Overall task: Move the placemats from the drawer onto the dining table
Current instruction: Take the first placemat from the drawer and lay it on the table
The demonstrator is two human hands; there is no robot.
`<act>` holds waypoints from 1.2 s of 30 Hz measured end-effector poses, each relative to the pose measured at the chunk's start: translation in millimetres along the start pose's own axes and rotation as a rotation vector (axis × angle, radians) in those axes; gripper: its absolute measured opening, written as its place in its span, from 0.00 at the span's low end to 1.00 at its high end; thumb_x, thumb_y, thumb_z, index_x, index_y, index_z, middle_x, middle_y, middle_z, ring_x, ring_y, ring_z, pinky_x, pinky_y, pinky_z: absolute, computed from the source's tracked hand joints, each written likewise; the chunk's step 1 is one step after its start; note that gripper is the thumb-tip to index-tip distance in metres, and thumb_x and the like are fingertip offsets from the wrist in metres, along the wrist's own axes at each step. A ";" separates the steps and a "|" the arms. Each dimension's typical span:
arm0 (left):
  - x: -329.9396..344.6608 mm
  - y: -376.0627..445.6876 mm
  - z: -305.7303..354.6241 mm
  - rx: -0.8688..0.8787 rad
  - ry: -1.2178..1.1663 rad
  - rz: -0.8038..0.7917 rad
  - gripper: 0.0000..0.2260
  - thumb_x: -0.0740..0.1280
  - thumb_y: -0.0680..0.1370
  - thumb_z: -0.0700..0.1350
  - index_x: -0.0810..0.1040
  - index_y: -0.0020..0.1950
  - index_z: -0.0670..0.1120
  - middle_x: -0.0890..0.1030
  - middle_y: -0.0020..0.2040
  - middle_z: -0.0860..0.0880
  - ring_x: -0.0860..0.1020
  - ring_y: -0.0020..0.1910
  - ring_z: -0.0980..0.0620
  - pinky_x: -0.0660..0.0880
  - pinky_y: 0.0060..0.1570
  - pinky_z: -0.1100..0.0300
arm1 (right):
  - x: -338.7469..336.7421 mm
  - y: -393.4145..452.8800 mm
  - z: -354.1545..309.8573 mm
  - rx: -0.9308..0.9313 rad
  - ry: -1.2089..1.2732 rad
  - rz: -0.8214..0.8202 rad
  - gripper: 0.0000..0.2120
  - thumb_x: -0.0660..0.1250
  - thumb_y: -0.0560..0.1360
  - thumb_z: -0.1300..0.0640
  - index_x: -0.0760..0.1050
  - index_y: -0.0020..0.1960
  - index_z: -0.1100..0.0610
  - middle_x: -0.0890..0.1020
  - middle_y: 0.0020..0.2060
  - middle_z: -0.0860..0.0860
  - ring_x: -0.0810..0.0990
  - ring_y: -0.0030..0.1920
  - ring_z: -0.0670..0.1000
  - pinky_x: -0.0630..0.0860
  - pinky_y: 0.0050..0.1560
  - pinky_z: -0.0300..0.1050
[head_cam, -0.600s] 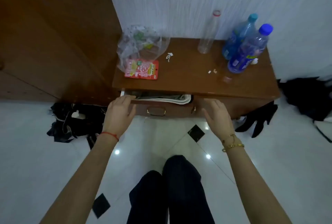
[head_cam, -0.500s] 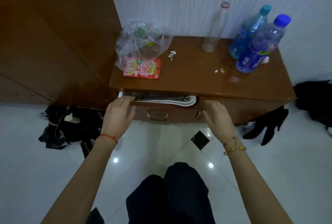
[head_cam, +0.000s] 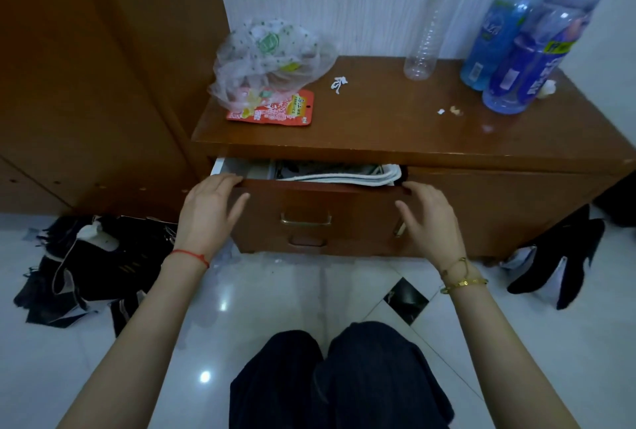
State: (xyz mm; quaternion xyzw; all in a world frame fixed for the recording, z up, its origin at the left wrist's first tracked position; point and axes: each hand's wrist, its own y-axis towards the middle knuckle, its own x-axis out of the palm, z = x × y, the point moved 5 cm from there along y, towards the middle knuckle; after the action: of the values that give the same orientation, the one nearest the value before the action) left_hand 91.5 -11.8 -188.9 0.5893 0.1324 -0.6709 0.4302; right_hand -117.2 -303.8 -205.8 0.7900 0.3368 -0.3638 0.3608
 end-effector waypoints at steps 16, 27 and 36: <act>-24.5 -115.3 9.9 -0.004 0.015 0.051 0.17 0.61 0.79 0.50 0.76 0.61 0.39 0.76 0.56 0.42 0.73 0.58 0.43 0.71 0.60 0.51 | -27.4 -119.8 -21.8 -0.039 0.096 0.027 0.15 0.66 0.77 0.54 0.74 0.62 0.57 0.79 0.54 0.49 0.75 0.57 0.47 0.68 0.58 0.36; -33.5 -122.3 14.2 -0.045 -0.049 0.052 0.18 0.57 0.80 0.52 0.77 0.58 0.41 0.76 0.54 0.44 0.73 0.56 0.46 0.72 0.57 0.52 | -41.8 -117.6 -29.6 -0.030 0.080 0.068 0.14 0.62 0.79 0.51 0.75 0.61 0.57 0.80 0.54 0.50 0.77 0.56 0.49 0.69 0.58 0.37; -4.7 -42.9 29.0 -0.071 -0.161 -0.068 0.14 0.62 0.80 0.45 0.76 0.61 0.38 0.78 0.56 0.40 0.76 0.55 0.39 0.73 0.52 0.50 | -37.8 -39.3 -51.0 0.046 0.146 0.109 0.18 0.65 0.77 0.51 0.73 0.64 0.57 0.77 0.51 0.48 0.76 0.48 0.45 0.70 0.48 0.32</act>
State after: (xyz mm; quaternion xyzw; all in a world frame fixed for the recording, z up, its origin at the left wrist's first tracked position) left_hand 40.1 -4.1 -191.0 0.5130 0.1411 -0.7251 0.4372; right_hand -150.8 -252.3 -163.5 0.8396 0.3105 -0.2927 0.3362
